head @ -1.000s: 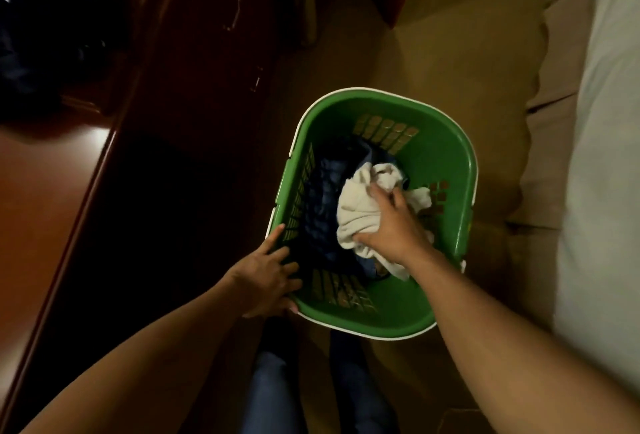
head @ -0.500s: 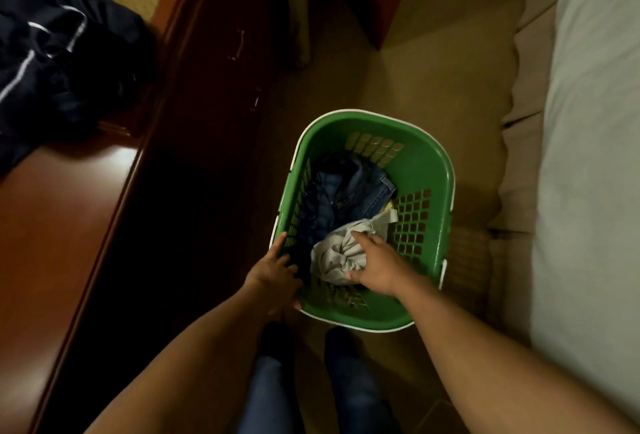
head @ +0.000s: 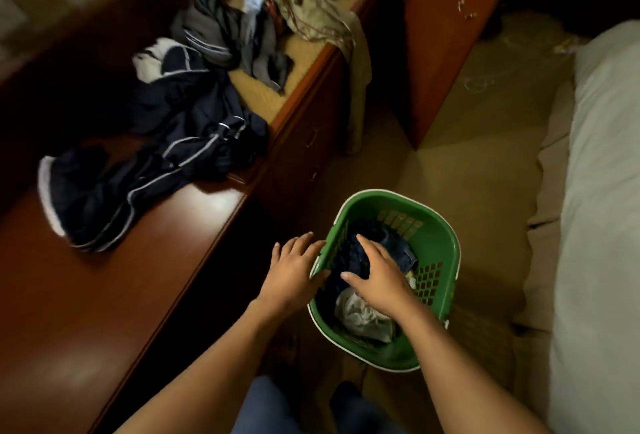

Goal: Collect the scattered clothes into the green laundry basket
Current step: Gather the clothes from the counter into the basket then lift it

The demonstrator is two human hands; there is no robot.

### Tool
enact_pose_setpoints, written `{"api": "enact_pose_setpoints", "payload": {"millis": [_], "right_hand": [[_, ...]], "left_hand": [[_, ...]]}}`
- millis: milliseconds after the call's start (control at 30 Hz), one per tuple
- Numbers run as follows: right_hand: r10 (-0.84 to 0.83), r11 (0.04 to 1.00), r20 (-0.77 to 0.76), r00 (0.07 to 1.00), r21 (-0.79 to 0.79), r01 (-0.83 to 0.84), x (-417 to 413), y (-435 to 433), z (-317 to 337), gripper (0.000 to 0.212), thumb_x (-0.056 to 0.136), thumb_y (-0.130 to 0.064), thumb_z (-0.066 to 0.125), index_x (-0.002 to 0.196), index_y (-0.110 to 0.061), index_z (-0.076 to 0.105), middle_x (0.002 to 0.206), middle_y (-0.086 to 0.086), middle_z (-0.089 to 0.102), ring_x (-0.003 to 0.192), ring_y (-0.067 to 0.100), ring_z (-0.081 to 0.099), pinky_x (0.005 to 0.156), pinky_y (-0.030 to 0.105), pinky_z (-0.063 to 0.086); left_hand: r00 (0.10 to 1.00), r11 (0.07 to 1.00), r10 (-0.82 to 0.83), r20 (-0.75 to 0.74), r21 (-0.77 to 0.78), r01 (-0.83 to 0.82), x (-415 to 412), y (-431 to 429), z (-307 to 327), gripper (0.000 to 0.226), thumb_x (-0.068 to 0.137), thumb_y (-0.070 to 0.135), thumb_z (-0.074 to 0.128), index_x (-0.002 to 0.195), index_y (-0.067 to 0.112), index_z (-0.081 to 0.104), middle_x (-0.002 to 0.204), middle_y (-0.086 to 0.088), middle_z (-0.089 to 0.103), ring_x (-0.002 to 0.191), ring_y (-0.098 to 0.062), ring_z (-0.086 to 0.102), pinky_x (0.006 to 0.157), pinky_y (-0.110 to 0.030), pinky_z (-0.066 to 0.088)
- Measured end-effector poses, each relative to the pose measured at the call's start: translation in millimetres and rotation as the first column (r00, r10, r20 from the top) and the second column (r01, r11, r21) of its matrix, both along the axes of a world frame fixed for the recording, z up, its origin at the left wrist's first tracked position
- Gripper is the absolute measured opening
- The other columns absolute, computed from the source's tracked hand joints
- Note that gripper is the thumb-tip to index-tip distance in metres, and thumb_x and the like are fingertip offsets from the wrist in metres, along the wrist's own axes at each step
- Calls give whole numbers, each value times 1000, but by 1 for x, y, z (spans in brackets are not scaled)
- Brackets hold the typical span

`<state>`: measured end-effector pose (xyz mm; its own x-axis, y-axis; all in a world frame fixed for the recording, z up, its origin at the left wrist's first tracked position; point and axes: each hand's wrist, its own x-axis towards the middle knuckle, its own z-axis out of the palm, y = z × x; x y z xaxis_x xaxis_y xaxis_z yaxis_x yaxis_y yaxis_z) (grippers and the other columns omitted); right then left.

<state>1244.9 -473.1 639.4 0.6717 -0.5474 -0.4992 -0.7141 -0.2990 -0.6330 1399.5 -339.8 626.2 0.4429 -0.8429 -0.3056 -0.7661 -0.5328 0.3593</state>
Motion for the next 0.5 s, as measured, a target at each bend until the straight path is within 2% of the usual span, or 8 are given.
{"api": "enact_pose_setpoints", "payload": {"millis": [133, 300, 500], "right_hand": [[37, 999, 100, 994, -21, -35, 39, 16, 37, 83, 92, -48, 66, 159, -36, 17, 165, -4, 20, 149, 23, 26, 117, 44, 34], [123, 992, 188, 974, -52, -115, 112, 38, 70, 81, 93, -43, 67, 159, -35, 20, 165, -2, 20, 149, 21, 25, 114, 35, 31], [183, 982, 264, 947, -102, -161, 214, 67, 90, 83, 91, -40, 71, 159, -29, 24, 162, 1, 27, 147, 20, 29, 113, 30, 30]], "left_hand": [[992, 989, 127, 6, -72, -126, 26, 28, 42, 70, 96, 55, 54, 157, 39, 24, 169, 2, 13, 155, -27, 10, 125, -55, 5], [963, 947, 267, 32, -194, -256, 82, 72, 71, 71, 96, 54, 57, 157, 38, 25, 168, 0, 15, 154, -25, 13, 125, -51, 10], [922, 903, 387, 26, -214, -373, 172, 124, 78, 71, 95, 55, 58, 156, 39, 25, 167, 2, 14, 153, -22, 14, 123, -55, 6]]}}
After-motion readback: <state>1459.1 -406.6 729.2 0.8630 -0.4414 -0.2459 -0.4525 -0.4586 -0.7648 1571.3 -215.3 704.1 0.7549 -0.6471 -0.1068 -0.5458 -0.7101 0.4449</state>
